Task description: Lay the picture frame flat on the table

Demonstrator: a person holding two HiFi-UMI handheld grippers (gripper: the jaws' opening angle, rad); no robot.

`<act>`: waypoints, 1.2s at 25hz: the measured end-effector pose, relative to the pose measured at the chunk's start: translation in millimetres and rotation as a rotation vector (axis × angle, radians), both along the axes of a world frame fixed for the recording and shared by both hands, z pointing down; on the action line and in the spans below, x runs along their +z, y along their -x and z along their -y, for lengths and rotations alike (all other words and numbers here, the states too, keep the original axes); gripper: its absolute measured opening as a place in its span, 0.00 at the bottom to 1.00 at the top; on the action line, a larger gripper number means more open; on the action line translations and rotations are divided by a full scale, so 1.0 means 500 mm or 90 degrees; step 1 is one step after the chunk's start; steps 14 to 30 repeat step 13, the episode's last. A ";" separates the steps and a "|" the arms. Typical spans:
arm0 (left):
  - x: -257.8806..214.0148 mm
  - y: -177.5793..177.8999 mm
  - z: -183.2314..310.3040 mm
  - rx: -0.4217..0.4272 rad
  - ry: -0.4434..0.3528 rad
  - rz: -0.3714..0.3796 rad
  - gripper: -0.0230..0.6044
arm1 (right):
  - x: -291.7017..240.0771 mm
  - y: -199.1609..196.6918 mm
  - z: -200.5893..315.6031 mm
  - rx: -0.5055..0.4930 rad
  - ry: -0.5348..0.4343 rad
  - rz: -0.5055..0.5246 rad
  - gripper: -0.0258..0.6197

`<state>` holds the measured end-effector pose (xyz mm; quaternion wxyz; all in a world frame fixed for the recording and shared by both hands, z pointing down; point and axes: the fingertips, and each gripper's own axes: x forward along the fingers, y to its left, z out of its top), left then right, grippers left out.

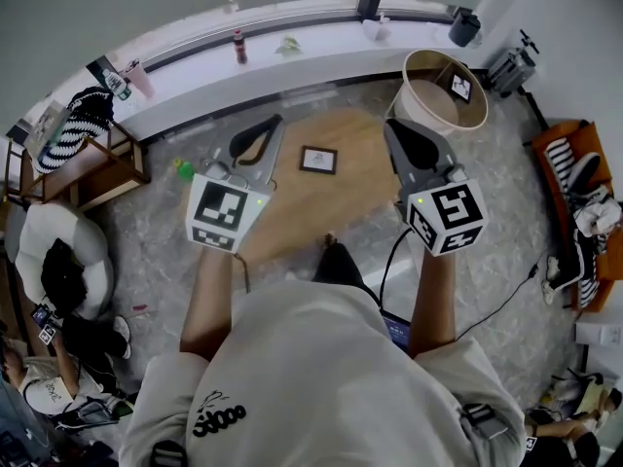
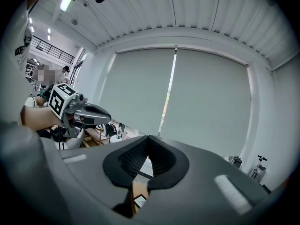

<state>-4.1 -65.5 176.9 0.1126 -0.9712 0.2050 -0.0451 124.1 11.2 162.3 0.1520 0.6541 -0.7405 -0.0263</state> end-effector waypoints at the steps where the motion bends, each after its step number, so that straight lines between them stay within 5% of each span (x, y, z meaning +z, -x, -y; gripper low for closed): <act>1: 0.001 0.000 -0.001 -0.001 0.001 0.000 0.05 | 0.002 0.000 -0.001 -0.003 0.002 0.002 0.04; 30: 0.009 -0.009 0.002 0.001 0.022 -0.008 0.05 | 0.021 -0.010 0.008 -0.013 0.025 0.001 0.04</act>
